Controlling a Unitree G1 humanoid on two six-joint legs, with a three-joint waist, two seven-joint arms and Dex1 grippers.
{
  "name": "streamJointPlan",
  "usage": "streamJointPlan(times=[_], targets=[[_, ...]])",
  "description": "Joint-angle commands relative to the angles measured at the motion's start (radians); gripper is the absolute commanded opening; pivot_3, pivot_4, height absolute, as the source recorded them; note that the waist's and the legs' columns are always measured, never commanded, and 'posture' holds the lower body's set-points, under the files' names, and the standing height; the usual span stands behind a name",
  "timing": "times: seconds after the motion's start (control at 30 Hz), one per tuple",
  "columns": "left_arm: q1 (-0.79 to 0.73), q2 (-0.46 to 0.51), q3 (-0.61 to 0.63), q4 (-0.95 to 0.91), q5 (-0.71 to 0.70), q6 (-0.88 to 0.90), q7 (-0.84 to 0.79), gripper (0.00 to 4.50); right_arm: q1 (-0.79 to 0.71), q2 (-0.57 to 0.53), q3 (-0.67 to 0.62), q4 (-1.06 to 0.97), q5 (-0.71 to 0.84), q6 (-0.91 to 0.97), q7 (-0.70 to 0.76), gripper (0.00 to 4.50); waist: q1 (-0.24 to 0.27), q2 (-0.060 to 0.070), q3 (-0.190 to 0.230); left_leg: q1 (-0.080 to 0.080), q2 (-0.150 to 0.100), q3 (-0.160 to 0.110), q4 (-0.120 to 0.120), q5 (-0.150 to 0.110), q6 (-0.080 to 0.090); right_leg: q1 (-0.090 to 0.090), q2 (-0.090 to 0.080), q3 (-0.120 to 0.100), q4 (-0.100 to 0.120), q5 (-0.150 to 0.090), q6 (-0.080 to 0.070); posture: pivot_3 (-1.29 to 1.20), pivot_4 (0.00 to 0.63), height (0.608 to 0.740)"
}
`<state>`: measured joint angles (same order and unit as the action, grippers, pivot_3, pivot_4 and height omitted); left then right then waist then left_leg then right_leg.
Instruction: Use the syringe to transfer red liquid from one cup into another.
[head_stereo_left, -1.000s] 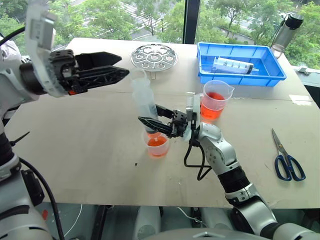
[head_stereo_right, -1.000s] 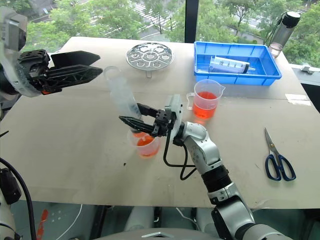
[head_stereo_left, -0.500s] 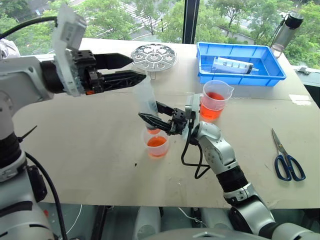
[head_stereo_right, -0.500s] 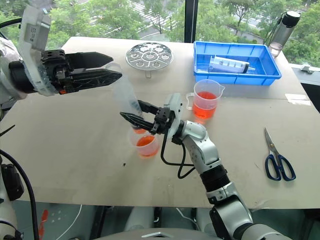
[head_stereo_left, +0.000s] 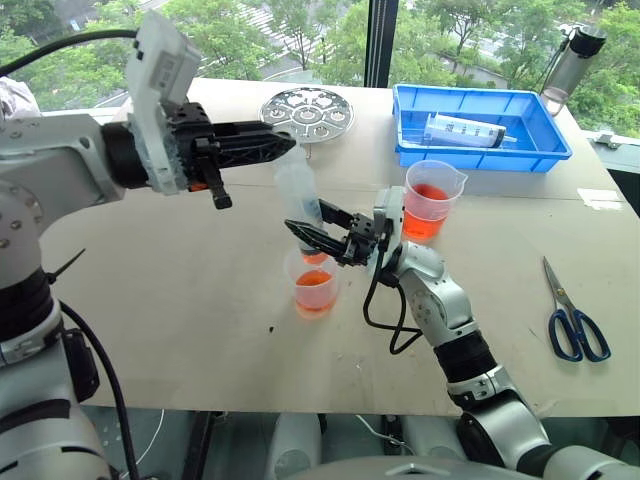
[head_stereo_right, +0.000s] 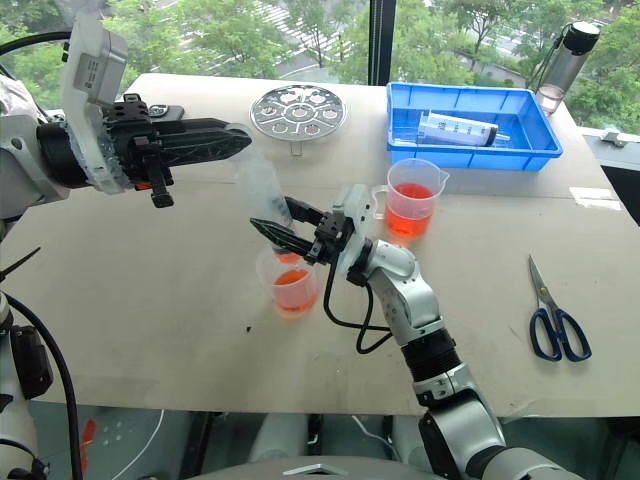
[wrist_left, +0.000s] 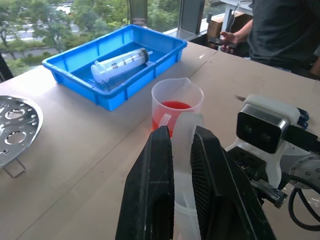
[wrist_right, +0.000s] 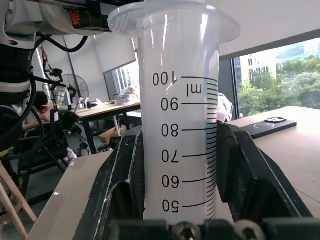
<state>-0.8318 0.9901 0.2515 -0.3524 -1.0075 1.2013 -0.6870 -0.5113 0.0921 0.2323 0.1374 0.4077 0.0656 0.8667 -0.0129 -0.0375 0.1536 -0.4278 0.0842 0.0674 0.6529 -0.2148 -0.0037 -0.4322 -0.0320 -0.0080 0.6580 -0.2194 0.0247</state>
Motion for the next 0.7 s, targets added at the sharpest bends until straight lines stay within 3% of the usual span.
streamJointPlan(times=[0.03,0.07,0.7], targets=[[-0.04,0.01,-0.002,-0.014,0.045,-0.03,0.047,0.51,-0.027,0.019,0.009,-0.032,0.013,-0.028,0.026,1.47,0.001,0.0,0.0,0.0,0.0,0.0,0.0,0.0,0.0,0.0,0.0,0.0,0.0,0.0,0.0,0.0,0.15,0.725],[-0.043,0.01,-0.007,-0.009,0.049,-0.038,0.042,0.01,-0.028,0.021,0.01,-0.032,0.015,-0.026,0.029,1.47,0.001,0.0,0.0,0.0,0.0,0.0,0.0,0.0,0.0,0.0,0.0,0.0,0.0,0.0,0.0,0.0,0.15,0.725],[-0.012,0.087,-0.088,0.138,0.161,-0.291,-0.357,0.0,-0.024,0.004,0.003,-0.073,0.059,0.026,0.068,1.46,0.0,0.0,0.0,0.0,0.0,0.001,0.0,0.0,0.0,0.0,0.0,0.0,0.0,0.0,0.0,0.0,0.15,0.725]])
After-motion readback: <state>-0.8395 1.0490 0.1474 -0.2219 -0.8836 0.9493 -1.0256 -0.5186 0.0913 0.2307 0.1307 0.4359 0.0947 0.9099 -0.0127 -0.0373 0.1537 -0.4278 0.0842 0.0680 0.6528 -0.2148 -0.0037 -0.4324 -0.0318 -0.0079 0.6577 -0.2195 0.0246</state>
